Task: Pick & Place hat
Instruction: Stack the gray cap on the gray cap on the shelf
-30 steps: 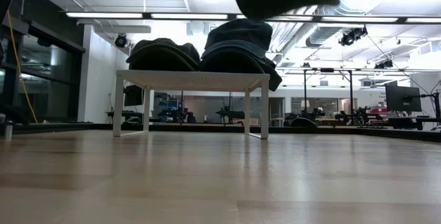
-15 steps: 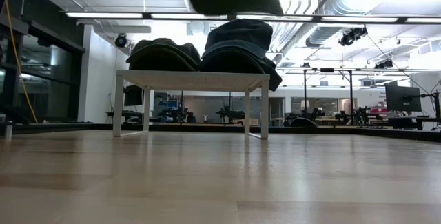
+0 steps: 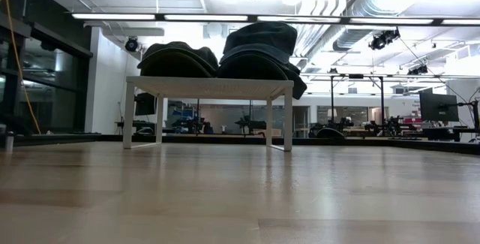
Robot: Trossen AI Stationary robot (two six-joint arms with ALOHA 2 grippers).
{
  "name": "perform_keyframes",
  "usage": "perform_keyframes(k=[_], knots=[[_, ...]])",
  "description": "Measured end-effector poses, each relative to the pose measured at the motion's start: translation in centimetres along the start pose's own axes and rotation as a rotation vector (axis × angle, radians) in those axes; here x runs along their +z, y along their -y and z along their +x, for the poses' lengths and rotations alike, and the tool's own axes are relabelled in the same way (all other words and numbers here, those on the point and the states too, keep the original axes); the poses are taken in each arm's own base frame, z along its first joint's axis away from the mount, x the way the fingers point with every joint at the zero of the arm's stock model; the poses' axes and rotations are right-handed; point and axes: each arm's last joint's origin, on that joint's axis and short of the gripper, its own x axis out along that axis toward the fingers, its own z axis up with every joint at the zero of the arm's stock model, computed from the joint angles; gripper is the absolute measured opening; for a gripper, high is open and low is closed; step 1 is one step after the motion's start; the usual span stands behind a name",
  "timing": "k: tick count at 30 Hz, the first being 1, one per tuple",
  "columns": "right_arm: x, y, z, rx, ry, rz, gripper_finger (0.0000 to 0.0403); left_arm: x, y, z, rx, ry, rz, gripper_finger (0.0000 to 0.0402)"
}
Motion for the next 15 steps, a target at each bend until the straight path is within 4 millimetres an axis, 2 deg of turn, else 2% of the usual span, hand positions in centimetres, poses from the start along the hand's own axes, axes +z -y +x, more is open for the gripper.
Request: perform_keyframes(k=[5, 15], knots=[[0.0, 0.2, 0.0, -0.053, -0.005, 0.012, 0.0206, -0.7, -2.0, -2.2, 0.038, -0.023, 0.000, 0.0008], [0.0, 0.4, 0.0, -0.129, -0.016, 0.041, 0.0206, -1.2, -6.1, -4.3, 0.055, -0.045, 0.087, 0.0008]])
